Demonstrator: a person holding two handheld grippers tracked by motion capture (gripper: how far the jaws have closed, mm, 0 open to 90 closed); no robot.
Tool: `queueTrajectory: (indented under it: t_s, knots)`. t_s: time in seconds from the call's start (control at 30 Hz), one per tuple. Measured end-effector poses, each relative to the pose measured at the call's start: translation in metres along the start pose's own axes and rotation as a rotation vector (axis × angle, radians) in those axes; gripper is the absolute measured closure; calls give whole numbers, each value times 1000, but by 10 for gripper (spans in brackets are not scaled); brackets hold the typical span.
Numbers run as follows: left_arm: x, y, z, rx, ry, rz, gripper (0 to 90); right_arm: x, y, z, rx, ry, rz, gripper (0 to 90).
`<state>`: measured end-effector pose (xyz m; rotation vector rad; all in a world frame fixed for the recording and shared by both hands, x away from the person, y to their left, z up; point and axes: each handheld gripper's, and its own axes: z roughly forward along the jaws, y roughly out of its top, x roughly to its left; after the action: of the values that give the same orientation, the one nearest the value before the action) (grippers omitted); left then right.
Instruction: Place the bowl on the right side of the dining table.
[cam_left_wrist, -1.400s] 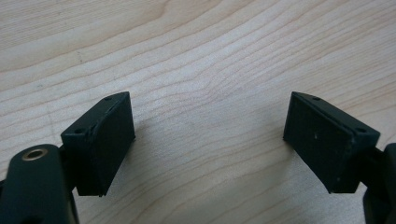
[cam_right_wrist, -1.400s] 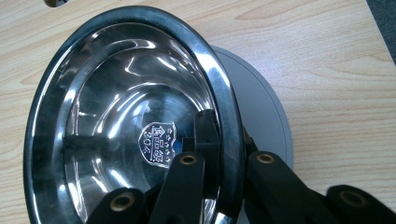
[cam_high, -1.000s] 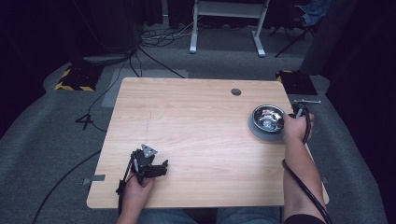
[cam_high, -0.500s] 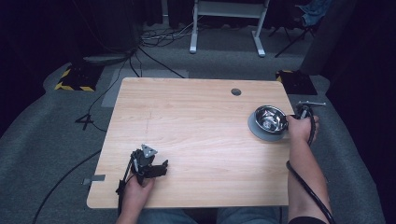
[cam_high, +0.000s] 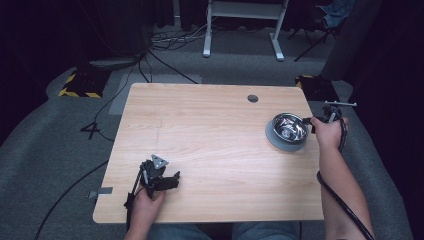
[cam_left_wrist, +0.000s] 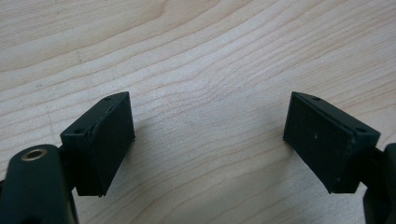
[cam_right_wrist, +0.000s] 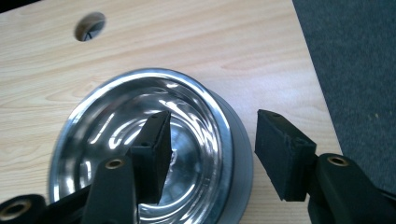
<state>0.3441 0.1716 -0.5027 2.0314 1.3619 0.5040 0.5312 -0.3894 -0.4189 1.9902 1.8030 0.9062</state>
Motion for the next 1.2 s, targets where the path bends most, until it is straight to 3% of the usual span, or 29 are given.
queueTrajectory:
  t_s: [0.37, 0.6, 0.73, 0.87, 0.97, 1.2]
  knots:
    - [0, 0, 0, 0, 0, 0, 164, 26, 6, -22, -42, 61, -119, 473]
    - [0, 0, 0, 1, -2, -1, 164, 41, 4, -37, -64, 98, -168, 485]
    - [0, 0, 0, 0, -2, -1, 163, 52, 2, -47, -98, 124, -231, 499]
    - [0, -1, -1, 2, -2, 2, 164, 66, -2, -54, -111, 159, -283, 502]
    - [0, -1, -1, 4, 0, 3, 164, 74, -5, -57, -114, 183, -296, 502]
    - [0, -3, -3, 3, 0, -2, 163, 111, -17, -67, -121, 279, -397, 503]
